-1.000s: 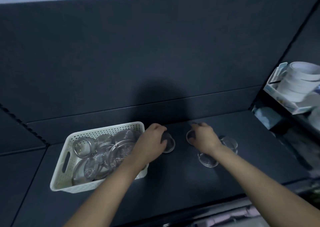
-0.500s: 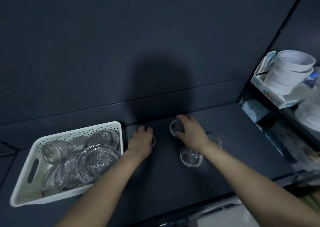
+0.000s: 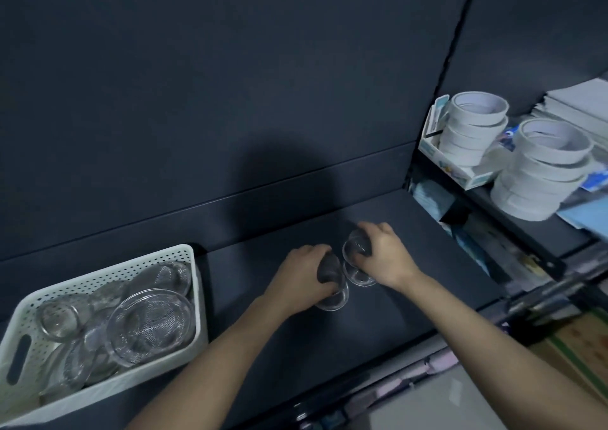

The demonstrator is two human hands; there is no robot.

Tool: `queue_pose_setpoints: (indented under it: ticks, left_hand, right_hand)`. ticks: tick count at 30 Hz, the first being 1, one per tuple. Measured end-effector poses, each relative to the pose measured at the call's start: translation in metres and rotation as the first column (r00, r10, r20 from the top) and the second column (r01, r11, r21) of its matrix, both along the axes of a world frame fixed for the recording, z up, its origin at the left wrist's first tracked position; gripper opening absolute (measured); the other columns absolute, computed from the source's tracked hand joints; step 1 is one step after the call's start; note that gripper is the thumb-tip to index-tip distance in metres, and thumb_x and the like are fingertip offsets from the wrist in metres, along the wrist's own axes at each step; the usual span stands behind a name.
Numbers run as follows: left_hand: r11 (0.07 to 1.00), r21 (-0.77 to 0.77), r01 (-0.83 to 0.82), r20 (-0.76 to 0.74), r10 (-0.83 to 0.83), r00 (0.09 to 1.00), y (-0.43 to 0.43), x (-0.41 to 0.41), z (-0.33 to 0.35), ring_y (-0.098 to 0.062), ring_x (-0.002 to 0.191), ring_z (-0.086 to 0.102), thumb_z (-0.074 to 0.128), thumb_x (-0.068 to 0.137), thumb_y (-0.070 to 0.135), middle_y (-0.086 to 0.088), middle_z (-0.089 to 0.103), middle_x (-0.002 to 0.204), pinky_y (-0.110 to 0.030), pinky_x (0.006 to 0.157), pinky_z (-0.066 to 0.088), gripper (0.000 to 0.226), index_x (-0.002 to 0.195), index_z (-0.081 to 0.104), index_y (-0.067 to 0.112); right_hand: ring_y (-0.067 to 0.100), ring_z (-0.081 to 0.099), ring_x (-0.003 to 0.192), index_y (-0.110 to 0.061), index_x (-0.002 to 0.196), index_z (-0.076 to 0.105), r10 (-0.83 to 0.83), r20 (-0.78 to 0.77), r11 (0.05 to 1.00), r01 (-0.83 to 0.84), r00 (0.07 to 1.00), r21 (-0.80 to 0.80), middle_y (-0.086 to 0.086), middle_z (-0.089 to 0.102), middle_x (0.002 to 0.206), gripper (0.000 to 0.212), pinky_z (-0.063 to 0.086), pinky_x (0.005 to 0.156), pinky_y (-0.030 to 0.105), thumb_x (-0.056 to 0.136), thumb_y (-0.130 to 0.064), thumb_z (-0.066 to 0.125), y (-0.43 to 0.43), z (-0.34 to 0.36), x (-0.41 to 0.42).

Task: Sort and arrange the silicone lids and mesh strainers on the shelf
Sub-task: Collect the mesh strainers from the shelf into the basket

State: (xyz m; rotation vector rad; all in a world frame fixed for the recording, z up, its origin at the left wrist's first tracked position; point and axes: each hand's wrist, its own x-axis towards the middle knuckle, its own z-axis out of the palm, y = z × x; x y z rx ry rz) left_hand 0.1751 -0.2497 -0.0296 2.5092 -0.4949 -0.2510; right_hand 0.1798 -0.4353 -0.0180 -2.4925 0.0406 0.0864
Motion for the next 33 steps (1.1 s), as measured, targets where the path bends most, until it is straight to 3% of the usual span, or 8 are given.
queue_pose_setpoints:
  ticks: [5,13,17,19,24,26,29,33]
  left_hand:
    - [0.999,-0.029,-0.03,-0.088,0.027,0.996,-0.002,-0.011,-0.014,-0.021,0.117,0.048,0.067,0.08,0.031,-0.004,0.041,0.13,-0.028,0.102,0.038,0.07,0.141,0.034,0.024]
    - [0.997,0.011,-0.074,-0.187,0.074,0.979,-0.014,-0.02,-0.022,-0.023,0.126,0.043,0.079,0.071,0.033,-0.002,0.022,0.146,-0.033,0.1,0.042,0.104,0.148,0.01,0.027]
    - [0.989,-0.029,-0.143,-0.097,0.14,0.985,-0.01,-0.021,-0.026,-0.025,0.119,0.048,0.071,0.078,0.029,-0.006,0.031,0.141,-0.032,0.098,0.043,0.088,0.147,0.017,0.024]
    - [0.984,-0.06,-0.169,-0.094,0.163,0.982,-0.005,-0.021,-0.026,-0.025,0.118,0.049,0.072,0.076,0.028,-0.006,0.033,0.138,-0.03,0.097,0.043,0.087,0.146,0.02,0.023]
    - [0.953,-0.145,-0.265,-0.08,0.255,0.964,0.008,-0.022,-0.022,-0.021,0.114,0.05,0.076,0.073,0.031,-0.003,0.037,0.132,-0.022,0.093,0.039,0.089,0.144,0.024,0.023]
    - [0.944,-0.163,-0.286,-0.073,0.278,0.958,0.013,-0.023,-0.017,-0.02,0.115,0.049,0.076,0.072,0.03,-0.002,0.037,0.132,-0.021,0.094,0.038,0.09,0.145,0.024,0.024]
    - [0.928,-0.201,-0.313,-0.045,0.31,0.95,0.024,-0.027,-0.005,-0.014,0.115,0.048,0.076,0.072,0.031,0.001,0.037,0.131,-0.013,0.089,0.033,0.091,0.145,0.023,0.025]
    - [0.904,-0.258,-0.341,0.044,0.364,0.93,0.046,-0.031,0.017,-0.01,0.116,0.046,0.077,0.07,0.03,0.002,0.038,0.133,-0.004,0.084,0.024,0.092,0.145,0.025,0.025]
  right_hand:
    - [0.026,0.048,0.121,-0.017,0.144,0.034,0.023,-0.065,1.0,-0.024,0.998,-0.019,0.009,0.038,0.134,0.069,0.038,0.1,0.026,0.083,-0.021,0.065,-0.003,-0.018,-0.012]
    - [0.025,0.04,0.128,-0.019,0.146,0.028,0.139,-0.153,0.99,-0.14,0.978,0.004,0.008,0.027,0.141,0.079,0.036,0.106,0.026,0.078,-0.016,0.068,0.003,-0.024,-0.004]
    - [0.019,0.042,0.124,-0.022,0.145,0.031,0.167,-0.218,0.986,-0.161,0.961,0.047,0.008,0.03,0.137,0.08,0.034,0.086,0.007,0.076,-0.014,0.071,-0.003,-0.024,-0.002]
    - [0.019,0.041,0.125,-0.023,0.145,0.03,0.19,-0.225,0.982,-0.185,0.956,0.043,0.009,0.033,0.137,0.085,0.029,0.085,0.004,0.073,-0.012,0.073,-0.006,-0.025,-0.003]
    - [0.025,0.041,0.126,-0.028,0.145,0.028,0.204,-0.18,0.972,-0.221,0.962,-0.076,0.005,0.034,0.138,0.093,0.037,0.104,0.025,0.066,-0.017,0.077,-0.001,-0.028,-0.008]
    - [0.026,0.044,0.123,-0.028,0.143,0.029,0.193,-0.159,0.973,-0.21,0.968,-0.099,0.006,0.035,0.138,0.089,0.041,0.101,0.029,0.067,-0.02,0.076,0.004,-0.027,-0.009]
    - [0.022,0.05,0.108,-0.028,0.14,0.03,0.145,-0.155,0.988,-0.15,0.977,-0.021,0.006,0.037,0.132,0.083,0.046,0.085,0.025,0.07,-0.022,0.074,0.016,-0.021,-0.008]
    - [0.014,0.047,0.096,-0.027,0.137,0.034,0.102,-0.058,0.991,-0.097,0.993,0.091,0.007,0.044,0.124,0.081,0.039,0.08,0.02,0.069,-0.022,0.077,0.047,-0.003,-0.002]
